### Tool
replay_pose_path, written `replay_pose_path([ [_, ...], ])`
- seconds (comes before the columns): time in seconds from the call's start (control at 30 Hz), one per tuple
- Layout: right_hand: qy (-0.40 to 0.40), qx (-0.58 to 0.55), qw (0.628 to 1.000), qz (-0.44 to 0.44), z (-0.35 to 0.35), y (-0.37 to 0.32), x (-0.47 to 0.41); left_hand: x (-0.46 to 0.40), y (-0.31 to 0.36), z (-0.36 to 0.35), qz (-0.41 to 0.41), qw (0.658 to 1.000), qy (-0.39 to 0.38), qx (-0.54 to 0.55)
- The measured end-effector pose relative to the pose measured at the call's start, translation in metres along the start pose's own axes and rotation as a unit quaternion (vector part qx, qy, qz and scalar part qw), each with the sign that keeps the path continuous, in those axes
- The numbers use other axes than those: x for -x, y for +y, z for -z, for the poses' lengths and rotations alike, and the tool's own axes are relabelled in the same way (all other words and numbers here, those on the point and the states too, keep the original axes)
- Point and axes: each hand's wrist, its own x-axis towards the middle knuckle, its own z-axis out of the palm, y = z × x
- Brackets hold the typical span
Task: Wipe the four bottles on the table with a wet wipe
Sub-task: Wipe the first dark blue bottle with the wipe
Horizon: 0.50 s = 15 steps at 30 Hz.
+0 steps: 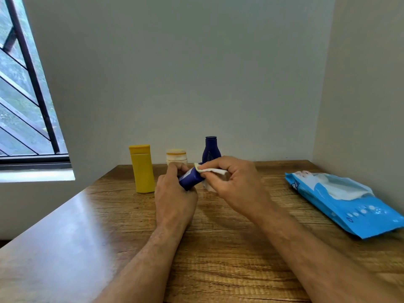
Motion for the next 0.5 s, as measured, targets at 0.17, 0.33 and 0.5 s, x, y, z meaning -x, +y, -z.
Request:
replay_pose_path([
  [0.17,-0.015,0.013,0.999,0.043,0.000,0.002,0.000,-0.001,-0.001,0.001,-0.006,1.000,0.010,-0.003],
  [0.33,0.013,0.022,1.000,0.007,0.001,0.010,-0.001,0.000,0.001,0.001,-0.026,0.999,0.014,-0.023],
  [0.5,-0.013,0.085,0.990,0.110,-0.001,0.002,0.002,0.001,-0.001,0.004,-0.028,0.999,0.025,-0.010],
])
